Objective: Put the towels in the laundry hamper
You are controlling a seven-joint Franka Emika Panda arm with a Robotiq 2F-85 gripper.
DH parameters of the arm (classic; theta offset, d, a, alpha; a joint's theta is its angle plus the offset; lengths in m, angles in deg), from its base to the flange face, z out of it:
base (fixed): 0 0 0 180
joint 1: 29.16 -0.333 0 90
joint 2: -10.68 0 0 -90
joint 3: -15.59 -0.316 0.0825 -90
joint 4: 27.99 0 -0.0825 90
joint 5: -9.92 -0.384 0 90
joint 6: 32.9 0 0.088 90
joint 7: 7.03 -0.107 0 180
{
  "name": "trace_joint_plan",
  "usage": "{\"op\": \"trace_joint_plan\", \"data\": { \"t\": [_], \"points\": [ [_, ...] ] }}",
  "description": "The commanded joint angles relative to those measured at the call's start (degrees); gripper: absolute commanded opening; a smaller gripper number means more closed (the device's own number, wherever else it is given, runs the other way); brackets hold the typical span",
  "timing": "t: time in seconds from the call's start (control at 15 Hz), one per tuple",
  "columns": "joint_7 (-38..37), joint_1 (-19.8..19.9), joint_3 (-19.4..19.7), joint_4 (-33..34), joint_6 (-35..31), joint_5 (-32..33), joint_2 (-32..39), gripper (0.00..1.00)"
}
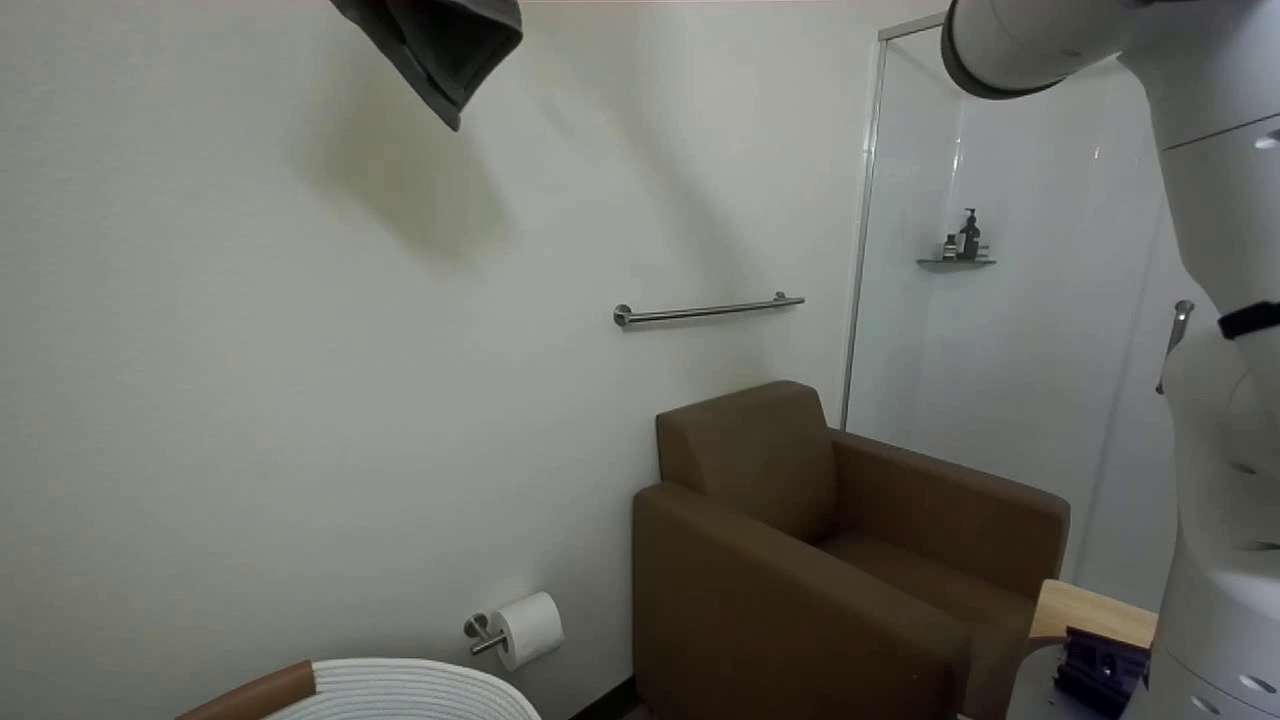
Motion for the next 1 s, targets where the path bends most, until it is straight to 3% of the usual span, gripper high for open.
{"op": "trace_joint_plan", "data": {
  "t": [0.0,0.27,0.6,0.93],
  "points": [
    [-2.77,-1.61,-3.24,0.04,1.43,-5.46,-2.67,0.05],
    [-11.58,-3.0,-5.91,0.1,1.65,-10.83,-2.62,0.05],
    [-23.7,-3.24,-3.52,-0.13,2.47,-8.17,-2.59,0.05],
    [-27.43,-3.55,-3.79,-0.11,1.57,-9.27,-2.86,0.04]
  ]
}}
